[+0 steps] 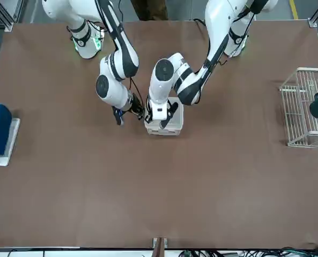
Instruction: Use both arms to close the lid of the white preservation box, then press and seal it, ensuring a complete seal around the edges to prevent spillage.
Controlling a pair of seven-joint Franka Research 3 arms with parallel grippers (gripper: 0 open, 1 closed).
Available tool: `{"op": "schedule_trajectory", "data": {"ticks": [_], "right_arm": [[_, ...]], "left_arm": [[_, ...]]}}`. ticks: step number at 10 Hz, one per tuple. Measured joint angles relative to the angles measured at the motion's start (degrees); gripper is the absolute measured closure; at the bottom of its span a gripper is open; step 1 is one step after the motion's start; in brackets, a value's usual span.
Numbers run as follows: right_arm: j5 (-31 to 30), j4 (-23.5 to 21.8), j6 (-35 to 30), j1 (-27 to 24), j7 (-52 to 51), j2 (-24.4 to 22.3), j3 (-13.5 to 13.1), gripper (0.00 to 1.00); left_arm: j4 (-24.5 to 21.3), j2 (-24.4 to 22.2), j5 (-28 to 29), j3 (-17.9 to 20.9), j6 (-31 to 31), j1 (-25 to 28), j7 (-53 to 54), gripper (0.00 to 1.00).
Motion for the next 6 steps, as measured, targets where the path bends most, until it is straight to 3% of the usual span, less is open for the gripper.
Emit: {"op": "schedule_trajectory", "data": {"ticks": [6], "right_arm": [[1.14,0.0,1.79,-0.04,-0.49,0.94,0.65,0.96]], "left_arm": [[0.06,0.05,0.0,0.02,0.0,-0.04,-0.01,0.99]]}}
